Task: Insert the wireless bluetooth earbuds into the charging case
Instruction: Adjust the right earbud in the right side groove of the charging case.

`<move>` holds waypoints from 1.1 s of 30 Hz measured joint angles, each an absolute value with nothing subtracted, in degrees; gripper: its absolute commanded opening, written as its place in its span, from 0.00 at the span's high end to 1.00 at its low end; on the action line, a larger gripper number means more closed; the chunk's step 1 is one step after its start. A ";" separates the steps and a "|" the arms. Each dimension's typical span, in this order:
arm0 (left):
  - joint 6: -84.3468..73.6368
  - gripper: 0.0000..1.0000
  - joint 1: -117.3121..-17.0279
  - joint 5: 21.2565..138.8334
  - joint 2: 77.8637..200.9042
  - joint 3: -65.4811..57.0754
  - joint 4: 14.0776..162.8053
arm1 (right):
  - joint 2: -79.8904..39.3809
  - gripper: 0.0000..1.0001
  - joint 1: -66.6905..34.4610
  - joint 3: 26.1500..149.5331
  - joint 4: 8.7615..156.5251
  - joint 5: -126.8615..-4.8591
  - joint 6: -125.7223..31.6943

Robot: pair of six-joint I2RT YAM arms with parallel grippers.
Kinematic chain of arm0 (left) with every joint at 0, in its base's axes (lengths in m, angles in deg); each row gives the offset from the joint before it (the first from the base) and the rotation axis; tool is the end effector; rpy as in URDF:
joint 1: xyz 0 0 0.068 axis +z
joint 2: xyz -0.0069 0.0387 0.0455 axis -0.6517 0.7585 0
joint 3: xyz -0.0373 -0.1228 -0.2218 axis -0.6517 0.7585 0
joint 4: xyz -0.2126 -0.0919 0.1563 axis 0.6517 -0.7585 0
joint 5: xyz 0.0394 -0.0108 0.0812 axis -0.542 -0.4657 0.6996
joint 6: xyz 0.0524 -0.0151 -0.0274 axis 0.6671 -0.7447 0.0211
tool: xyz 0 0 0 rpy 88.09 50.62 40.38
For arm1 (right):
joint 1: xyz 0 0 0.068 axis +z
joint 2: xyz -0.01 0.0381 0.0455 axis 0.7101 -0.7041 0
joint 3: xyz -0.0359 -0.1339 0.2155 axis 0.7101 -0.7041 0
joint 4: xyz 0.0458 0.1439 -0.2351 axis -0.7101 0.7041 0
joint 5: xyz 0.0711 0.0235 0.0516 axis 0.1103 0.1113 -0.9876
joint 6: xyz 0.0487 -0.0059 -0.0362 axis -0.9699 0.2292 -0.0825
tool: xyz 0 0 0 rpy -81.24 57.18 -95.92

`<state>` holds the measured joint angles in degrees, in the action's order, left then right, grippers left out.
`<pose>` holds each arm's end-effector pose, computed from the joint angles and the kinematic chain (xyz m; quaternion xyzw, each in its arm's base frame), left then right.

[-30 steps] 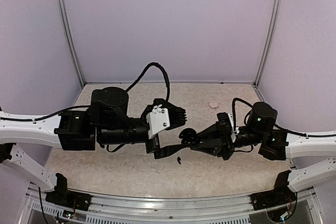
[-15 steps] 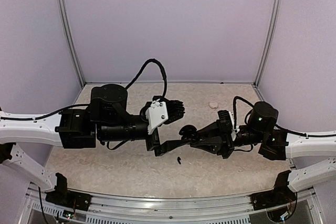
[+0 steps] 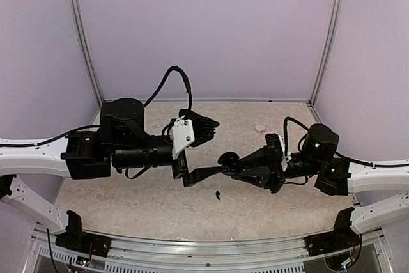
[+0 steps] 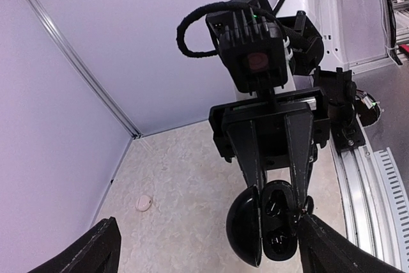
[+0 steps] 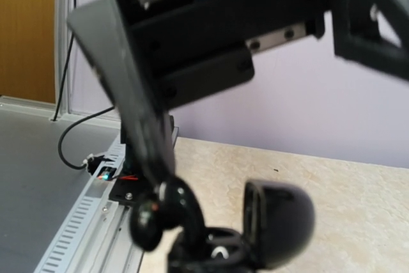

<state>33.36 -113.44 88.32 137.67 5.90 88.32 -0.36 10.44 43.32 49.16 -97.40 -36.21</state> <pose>0.1005 -0.3242 0.3359 0.5848 0.4917 -0.2501 0.5947 0.1277 0.2383 0.2547 -0.5338 0.4427 0.5055 0.5133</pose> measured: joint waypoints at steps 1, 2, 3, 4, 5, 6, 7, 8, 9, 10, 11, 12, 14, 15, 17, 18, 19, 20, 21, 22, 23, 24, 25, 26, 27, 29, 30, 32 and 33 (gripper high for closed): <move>33.75 0.04 -113.44 88.05 137.32 5.90 88.27 | -0.36 1.00 10.44 43.32 49.16 -97.40 -36.32; 34.04 0.04 -113.44 87.66 136.97 5.90 88.27 | -0.36 1.00 10.44 43.32 49.16 -97.40 -36.47; 34.54 0.04 -113.49 87.40 136.84 5.90 88.27 | -0.36 1.00 10.44 43.32 49.16 -97.40 -36.67; 35.11 0.04 -113.64 87.20 136.82 5.90 88.27 | -0.36 1.00 10.44 43.32 49.16 -97.40 -36.74; 35.48 0.04 -113.81 87.11 136.84 5.90 88.14 | -0.38 1.00 10.44 43.32 49.14 -97.40 -36.82; 35.98 0.04 -114.06 87.01 136.90 5.90 87.79 | -0.38 1.00 10.44 43.32 49.16 -97.42 -36.87; 36.42 0.04 -114.21 86.87 136.99 5.88 87.55 | -0.41 1.00 10.44 43.32 49.16 -97.42 -36.89; 36.79 0.04 -114.34 86.74 137.14 5.86 87.27 | -0.47 1.00 10.44 43.32 49.16 -97.42 -36.91; 37.10 0.04 -114.43 86.55 137.36 5.79 86.94 | -0.54 1.00 10.44 43.32 49.16 -97.42 -36.91; 37.51 0.05 -114.56 86.26 137.67 5.71 86.61 | -0.56 1.00 10.44 43.32 49.14 -97.44 -36.91; 37.82 0.04 -114.65 85.98 137.97 5.64 86.28 | -0.58 1.00 10.44 43.32 49.16 -97.44 -36.91; 37.97 0.04 -114.65 85.89 138.19 5.64 86.06 | -0.58 1.00 10.44 43.32 49.16 -97.46 -36.91; 38.26 0.05 -114.65 85.74 138.67 5.62 85.71 | -0.58 1.00 10.44 43.32 49.16 -97.55 -36.91; 38.32 0.05 -114.65 85.74 138.91 5.60 85.67 | -0.60 1.00 10.44 43.32 49.16 -97.59 -36.93; 38.45 0.06 -114.65 85.80 139.48 5.38 85.58 | -0.65 1.00 10.44 43.32 49.16 -97.64 -36.95; 38.45 0.06 -114.65 85.83 139.64 5.25 85.54 | -0.69 1.00 10.44 43.32 49.16 -97.66 -36.98; 38.43 0.07 -114.65 86.11 140.16 4.81 85.54 | -0.78 1.00 10.44 43.32 49.16 -97.73 -37.00; 38.41 0.07 -114.65 86.28 140.49 4.57 85.71 | -0.87 1.00 10.44 43.32 49.16 -97.84 -37.02; 38.39 0.08 -114.65 86.48 140.73 4.42 85.93 | -0.91 1.00 10.44 43.32 49.16 -97.88 -37.04; 38.34 0.08 -114.65 86.68 140.97 4.22 86.04 | -0.95 1.00 10.44 43.32 49.16 -97.94 -37.06; 38.23 0.08 -114.65 86.74 141.14 4.11 86.37 | -0.95 1.00 10.44 43.32 49.16 -98.01 -37.08; 38.15 0.09 -114.65 86.74 141.23 4.05 86.63 | -0.95 1.00 10.44 43.32 49.16 -98.08 -37.08; 37.97 0.09 -114.65 86.72 141.30 4.02 87.03 | -0.97 1.00 10.44 43.32 49.16 -98.12 -37.08; 37.73 0.09 -114.62 86.70 141.32 4.02 87.33 | -1.00 1.00 10.44 43.32 49.16 -98.12 -37.08; 37.51 0.10 -114.58 86.63 141.34 4.02 87.64 | -1.02 1.00 10.44 43.32 49.16 -98.12 -37.08; 36.97 0.10 -114.34 86.46 141.43 4.00 88.32 | -1.11 1.00 10.44 43.32 49.16 -98.18 -37.08; 36.59 0.10 -114.23 86.33 141.47 3.98 88.67 | -1.13 1.00 10.44 43.32 49.16 -98.21 -37.08; 35.96 0.10 -113.86 85.89 141.62 3.96 89.43 | -1.21 1.00 10.44 43.32 49.16 -98.25 -37.08; 35.72 0.10 -113.68 85.72 141.67 3.96 89.78 | -1.21 1.00 10.44 43.32 49.16 -98.25 -37.08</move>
